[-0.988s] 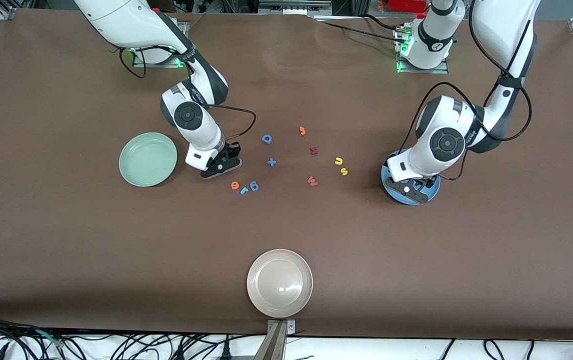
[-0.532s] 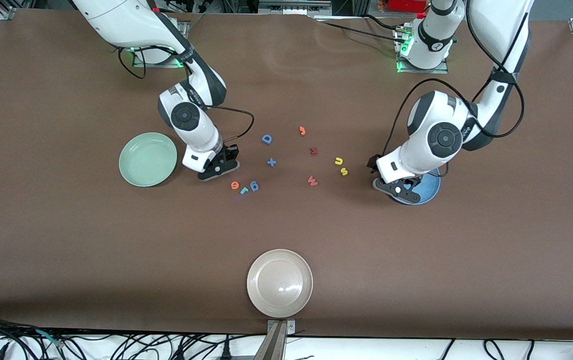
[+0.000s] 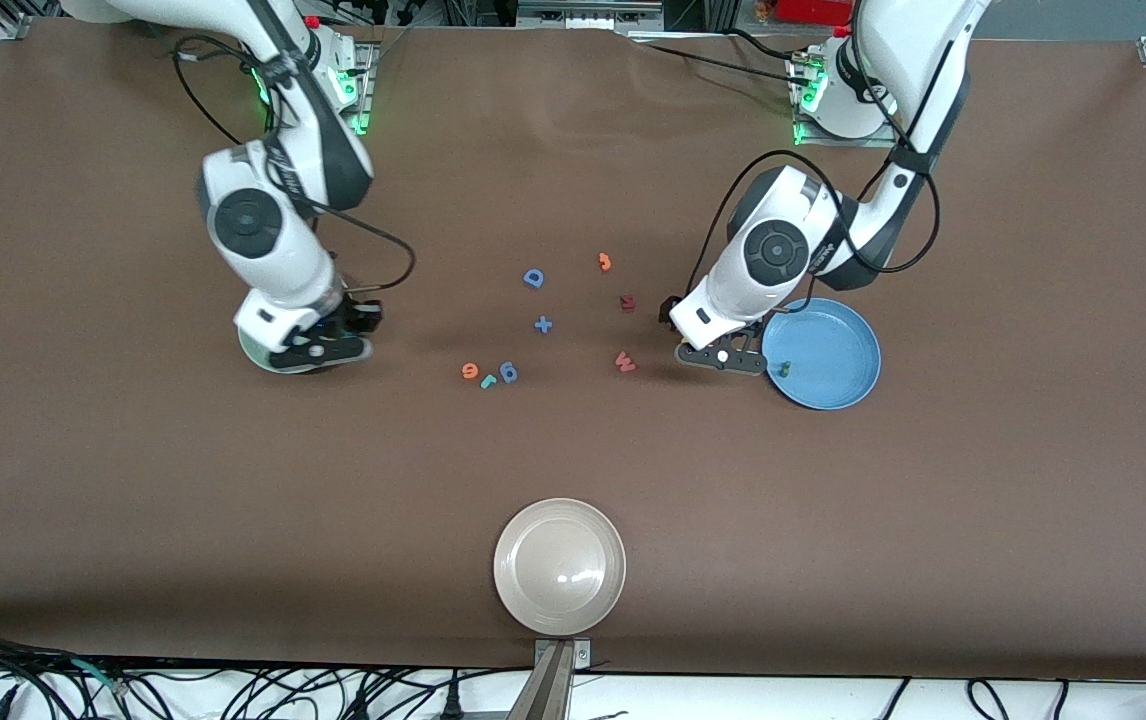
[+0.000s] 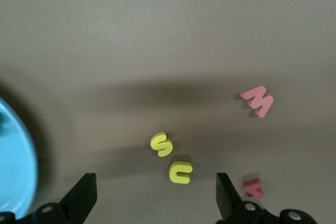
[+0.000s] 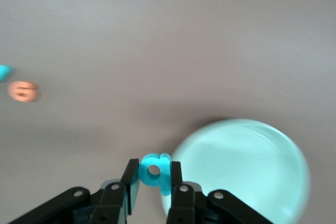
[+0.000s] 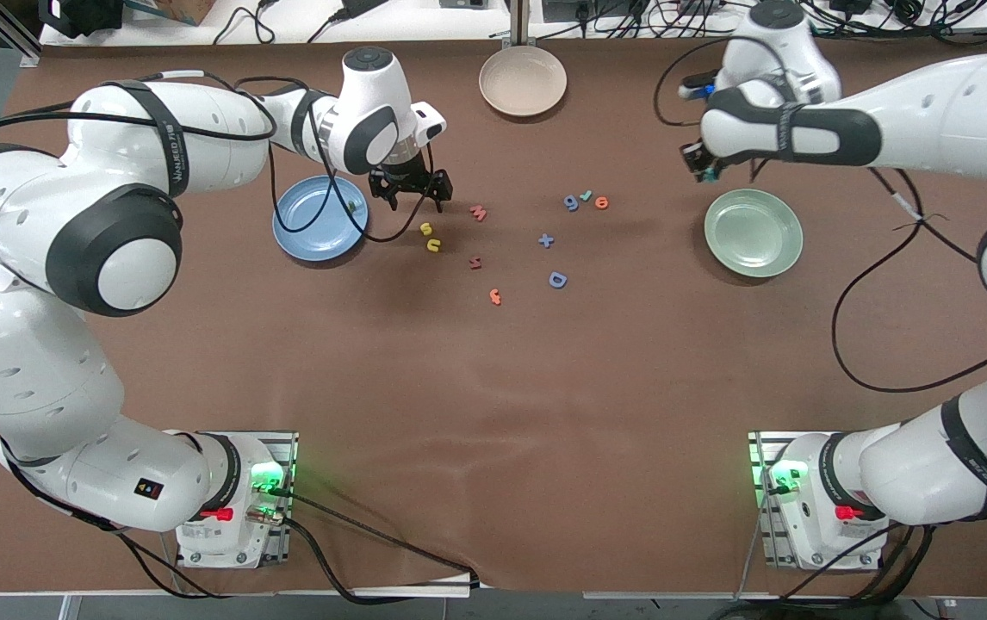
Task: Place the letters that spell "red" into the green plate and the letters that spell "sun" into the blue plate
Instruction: 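Release the teal a on the green plate while the left gripper reaches letters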
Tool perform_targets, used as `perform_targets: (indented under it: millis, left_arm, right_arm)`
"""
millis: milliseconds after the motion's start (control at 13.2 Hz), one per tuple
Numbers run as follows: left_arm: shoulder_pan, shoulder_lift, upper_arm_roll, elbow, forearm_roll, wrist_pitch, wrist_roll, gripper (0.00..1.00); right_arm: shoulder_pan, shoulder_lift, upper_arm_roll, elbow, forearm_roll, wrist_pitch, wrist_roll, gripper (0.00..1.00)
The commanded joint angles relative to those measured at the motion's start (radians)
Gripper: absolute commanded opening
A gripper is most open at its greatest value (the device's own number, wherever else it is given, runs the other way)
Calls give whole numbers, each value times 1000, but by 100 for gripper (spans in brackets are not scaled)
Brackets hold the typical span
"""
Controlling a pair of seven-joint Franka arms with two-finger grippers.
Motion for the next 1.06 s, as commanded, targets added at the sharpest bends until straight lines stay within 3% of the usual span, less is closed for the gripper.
perform_targets:
  millis: [0, 304, 684, 988]
  left_arm:
    - [-15, 18, 7, -5, -9, 34, -61, 100]
    - [-23, 48, 6, -52, 68, 152, -67, 100]
    - [-98, 67, 7, -91, 69, 156, -178, 100]
    - [-121, 70, 9, -104, 110, 156, -216, 100]
  right_arm:
    - [2, -29, -97, -33, -6, -77, 0, 6]
    - [2, -17, -168, -120, -6, -44, -3, 4]
    - [-12, 28, -170, -258, 5, 131, 9, 2]
    - [-19, 65, -170, -263, 44, 139, 12, 5]
